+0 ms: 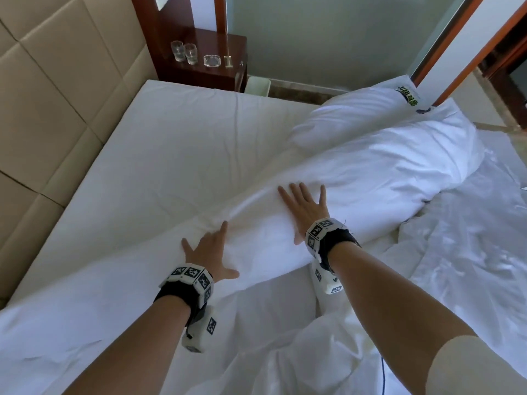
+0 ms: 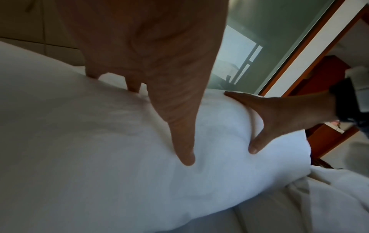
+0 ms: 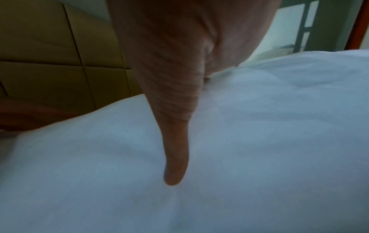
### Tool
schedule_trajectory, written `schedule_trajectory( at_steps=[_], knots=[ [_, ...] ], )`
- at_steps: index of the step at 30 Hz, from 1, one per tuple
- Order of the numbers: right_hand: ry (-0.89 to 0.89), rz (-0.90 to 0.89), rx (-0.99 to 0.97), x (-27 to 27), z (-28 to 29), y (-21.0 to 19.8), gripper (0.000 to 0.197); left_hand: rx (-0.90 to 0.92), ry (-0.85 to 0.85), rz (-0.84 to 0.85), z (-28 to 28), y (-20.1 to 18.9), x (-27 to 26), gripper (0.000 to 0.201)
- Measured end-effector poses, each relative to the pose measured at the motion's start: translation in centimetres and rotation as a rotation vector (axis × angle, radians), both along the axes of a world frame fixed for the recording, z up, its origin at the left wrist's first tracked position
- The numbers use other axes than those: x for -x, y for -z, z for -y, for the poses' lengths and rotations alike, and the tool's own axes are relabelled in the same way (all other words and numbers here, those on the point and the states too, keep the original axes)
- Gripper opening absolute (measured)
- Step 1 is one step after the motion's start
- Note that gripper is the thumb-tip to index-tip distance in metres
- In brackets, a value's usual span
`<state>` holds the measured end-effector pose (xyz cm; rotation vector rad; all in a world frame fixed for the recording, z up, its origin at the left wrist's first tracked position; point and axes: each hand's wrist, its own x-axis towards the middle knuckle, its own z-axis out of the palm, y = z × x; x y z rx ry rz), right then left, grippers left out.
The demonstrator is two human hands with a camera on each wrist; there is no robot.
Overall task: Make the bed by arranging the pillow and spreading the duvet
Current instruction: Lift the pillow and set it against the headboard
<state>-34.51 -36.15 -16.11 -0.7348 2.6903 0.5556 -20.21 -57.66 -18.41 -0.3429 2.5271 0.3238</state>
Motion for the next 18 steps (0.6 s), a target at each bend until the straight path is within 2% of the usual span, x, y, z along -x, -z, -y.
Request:
schedule_trajectory(
  at_steps=[1, 2, 4, 5, 6, 10, 11, 14, 16, 18],
  knots=[
    [0.008, 0.027, 0.007, 0.4, 0.3, 0.3, 0.122, 0.000, 0.007, 0.017, 0.0, 0.7, 0.0, 0.128],
    [0.003, 0.059, 0.004, 0.4, 0.4, 0.6, 0.101, -0.003, 0.013, 0.036, -0.2, 1.3, -0.3, 0.128],
    [-0.033, 0.092, -0.005, -0.1, 0.7, 0.9, 0.044, 0.001, 0.042, 0.039, -0.7, 2.2, -0.8, 0.122],
    [-0.041, 0.106, -0.002, -0.6, 0.6, 1.0, 0.024, 0.006, 0.053, 0.041, -1.2, 2.6, -1.0, 0.116],
    [-0.042, 0.113, 0.010, -1.0, 0.4, 1.0, 0.016, 0.018, 0.056, 0.039, -1.7, 2.6, -1.1, 0.107],
    [-0.092, 0.076, 0.078, -2.2, -1.1, 0.1, 0.020, 0.109, 0.083, -0.070, -2.6, 2.2, -1.0, 0.038],
    [-0.102, 0.064, 0.092, -2.5, -1.5, -0.4, 0.020, 0.093, 0.081, -0.069, -2.7, 1.8, -1.0, 0.031],
    [-0.112, -0.029, 0.103, -3.4, -1.7, -2.9, 0.015, 0.019, 0.033, -0.095, -2.1, -0.8, -1.2, 0.032],
    [-0.084, -0.152, 0.104, -3.3, 0.0, -5.9, 0.010, 0.000, -0.015, -0.197, -0.7, -4.0, -0.8, 0.036],
    [-0.037, -0.225, 0.158, -2.8, 3.1, -9.3, 0.016, 0.014, -0.046, -0.313, 1.5, -8.0, -0.4, 0.040]
  ],
)
